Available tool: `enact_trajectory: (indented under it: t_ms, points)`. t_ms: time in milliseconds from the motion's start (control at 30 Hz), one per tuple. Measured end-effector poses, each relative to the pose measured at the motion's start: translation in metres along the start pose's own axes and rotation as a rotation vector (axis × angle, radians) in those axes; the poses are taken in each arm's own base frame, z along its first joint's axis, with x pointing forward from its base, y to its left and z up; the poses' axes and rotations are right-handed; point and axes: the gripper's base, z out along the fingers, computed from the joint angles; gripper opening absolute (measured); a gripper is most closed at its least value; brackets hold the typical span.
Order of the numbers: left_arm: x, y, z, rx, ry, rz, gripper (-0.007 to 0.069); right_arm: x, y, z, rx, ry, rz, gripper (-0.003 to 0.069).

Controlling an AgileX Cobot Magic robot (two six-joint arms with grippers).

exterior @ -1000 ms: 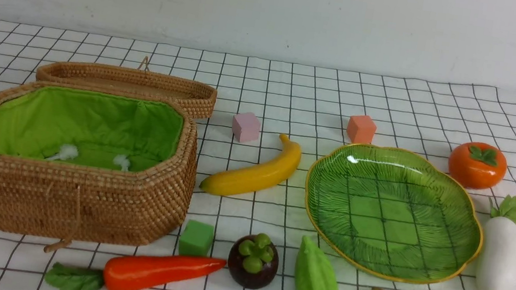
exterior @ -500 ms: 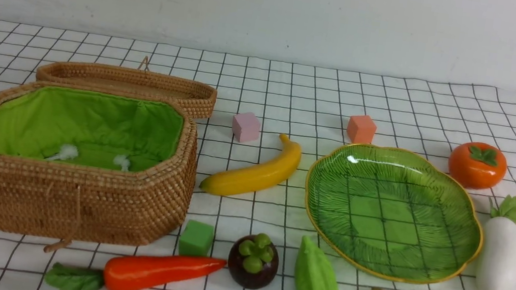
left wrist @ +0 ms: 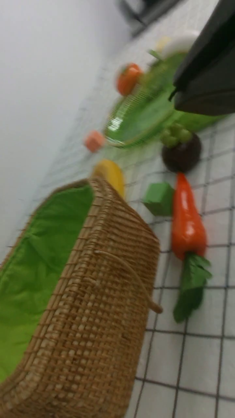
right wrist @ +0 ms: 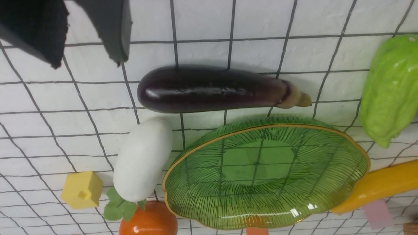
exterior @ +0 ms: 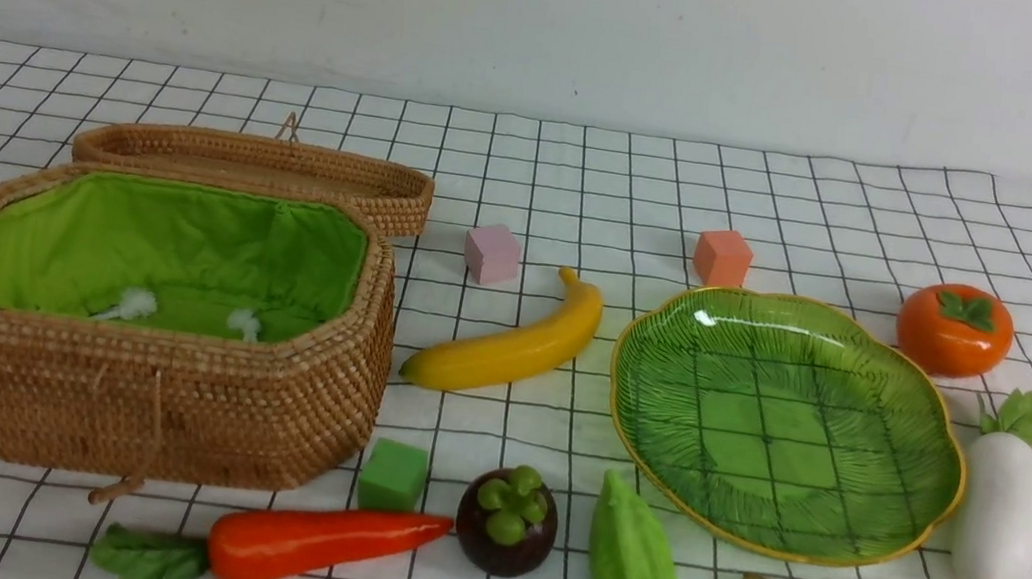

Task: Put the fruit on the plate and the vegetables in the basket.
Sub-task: Use the left arm to grab a carrot and put it into the left basket

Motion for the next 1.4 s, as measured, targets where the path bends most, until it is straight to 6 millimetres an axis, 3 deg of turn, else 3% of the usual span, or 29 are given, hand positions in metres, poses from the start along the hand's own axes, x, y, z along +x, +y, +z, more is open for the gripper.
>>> enact_trajectory:
  t_ms: [33,100,367,433,567,667,800,900,1033,1133,1167,1200,1267,1300,1400]
  points:
    - [-0.001,-0.001,-0.001,0.002,0.004,0.014,-0.0013,0.000,0.000,0.000,0.000,0.000,0.000,0.0243]
    - [-0.019,-0.011,0.011,-0.034,0.196,0.125,-0.0013,0.000,0.000,0.000,0.000,0.000,0.000,0.0243]
    - [-0.050,-0.020,0.051,-0.040,0.420,0.181,-0.0013,0.000,0.000,0.000,0.000,-0.001,-0.001,0.0243]
    - [-0.048,-0.021,0.056,-0.016,0.494,0.218,-0.0013,-0.001,0.000,0.000,-0.004,-0.010,0.020,0.0243]
    - [-0.033,-0.031,0.064,0.086,0.659,0.350,-0.0013,-0.005,0.005,0.001,-0.070,-0.077,0.303,0.0243]
    - [-0.024,-0.039,0.066,0.144,0.725,0.467,-0.0013,-0.015,0.006,-0.001,-0.120,-0.174,0.513,0.0243]
    - [-0.014,-0.047,0.072,0.183,0.783,0.593,-0.0013,-0.023,0.005,-0.003,-0.150,-0.257,0.646,0.0237]
    - [-0.010,-0.050,0.080,0.197,0.795,0.634,-0.0013,-0.026,0.008,-0.005,-0.188,-0.211,0.750,0.0209]
    - [-0.003,-0.051,0.098,0.213,0.817,0.702,-0.0013,-0.075,0.029,-0.042,-0.367,-0.041,0.556,0.0103]
    - [-0.002,-0.052,0.117,0.211,0.852,0.749,-0.0013,-0.123,0.042,-0.084,-0.543,0.127,0.254,0.0036]
    - [-0.003,-0.054,0.124,0.213,0.861,0.760,-0.0013,-0.139,0.043,-0.097,-0.585,0.138,0.178,0.0029]
    - [-0.002,-0.053,0.125,0.211,0.865,0.762,-0.0013,-0.140,0.045,-0.098,-0.600,0.172,0.152,0.0027]
    - [-0.003,-0.061,0.138,0.220,0.883,0.810,-0.0013,-0.173,0.046,-0.126,-0.692,0.221,-0.008,0.0020]
    - [-0.004,-0.063,0.139,0.222,0.880,0.817,-0.0013,-0.175,0.046,-0.129,-0.698,0.217,-0.018,0.0020]
    - [-0.002,-0.080,0.148,0.241,0.902,0.957,-0.0013,-0.211,0.043,-0.159,-0.755,0.142,-0.102,0.0020]
